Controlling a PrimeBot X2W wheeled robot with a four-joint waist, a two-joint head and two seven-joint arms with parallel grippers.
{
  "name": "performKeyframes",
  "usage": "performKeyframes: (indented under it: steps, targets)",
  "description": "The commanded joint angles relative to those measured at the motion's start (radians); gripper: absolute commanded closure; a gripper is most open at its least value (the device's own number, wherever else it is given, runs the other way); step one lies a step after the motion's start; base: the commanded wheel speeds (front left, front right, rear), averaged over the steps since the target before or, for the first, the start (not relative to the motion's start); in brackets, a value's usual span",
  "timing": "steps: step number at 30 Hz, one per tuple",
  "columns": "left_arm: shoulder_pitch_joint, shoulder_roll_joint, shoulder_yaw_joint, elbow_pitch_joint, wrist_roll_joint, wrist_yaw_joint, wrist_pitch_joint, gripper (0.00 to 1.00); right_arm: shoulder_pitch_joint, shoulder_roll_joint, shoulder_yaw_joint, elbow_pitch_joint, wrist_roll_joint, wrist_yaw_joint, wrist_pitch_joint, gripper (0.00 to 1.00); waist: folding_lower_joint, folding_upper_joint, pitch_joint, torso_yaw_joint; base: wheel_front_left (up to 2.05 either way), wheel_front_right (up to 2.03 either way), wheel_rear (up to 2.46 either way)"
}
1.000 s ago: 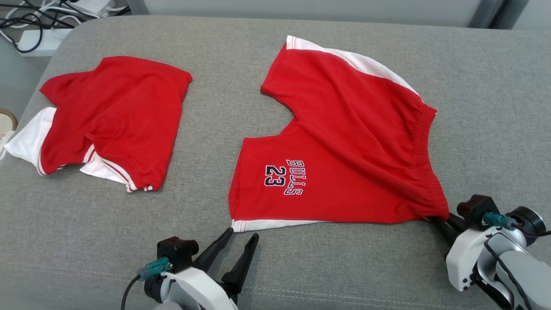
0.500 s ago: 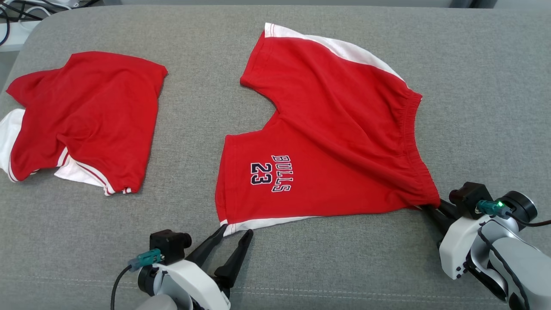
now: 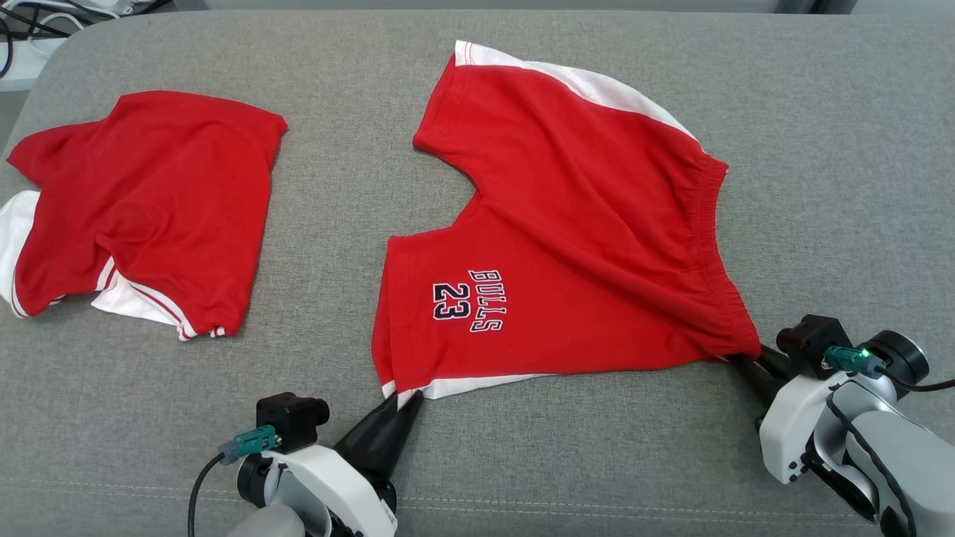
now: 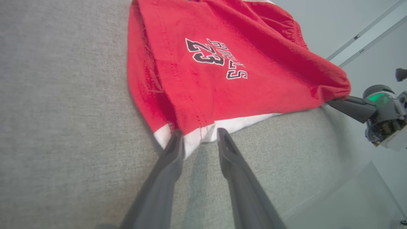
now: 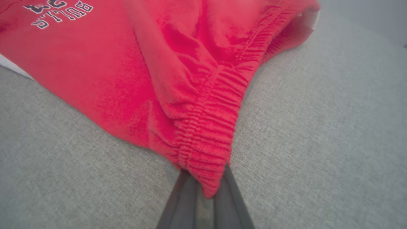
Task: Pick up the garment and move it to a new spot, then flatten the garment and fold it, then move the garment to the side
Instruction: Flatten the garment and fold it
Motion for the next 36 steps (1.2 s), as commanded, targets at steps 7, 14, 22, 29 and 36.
performKeyframes:
  steps: [7,14,22,29,36]
  targets:
    - [-0.033,0.046,0.017,-0.04,-0.057,0.0,-0.01,1.0,0.012,-0.056,0.089,-0.078,0.127,0.0,0.008,1.0,0.0,-0.0001,-0.021,-0.008,0.0,0.0,0.0]
    - [-0.008,0.132,-0.063,-0.087,-0.183,0.0,-0.01,1.0,-0.008,-0.114,0.178,-0.171,0.261,0.0,0.026,1.0,0.0,-0.0001,-0.071,-0.016,0.0,0.0,0.0]
    - [-0.017,0.298,-0.181,-0.153,-0.367,0.0,0.06,1.0,-0.016,-0.185,0.244,-0.277,0.417,0.0,0.08,1.0,0.0,-0.0001,-0.14,-0.003,0.0,0.0,0.0]
    - [-0.006,0.355,-0.24,-0.174,-0.435,0.0,0.106,1.0,0.026,-0.217,0.26,-0.319,0.522,0.0,0.169,1.0,0.0,-0.0001,-0.185,0.005,0.0,0.0,0.0]
    - [0.018,0.391,-0.293,-0.216,-0.487,0.0,0.156,1.0,0.082,-0.251,0.265,-0.359,0.606,0.0,0.252,1.0,0.0,-0.0001,-0.221,0.007,0.0,0.0,0.0]
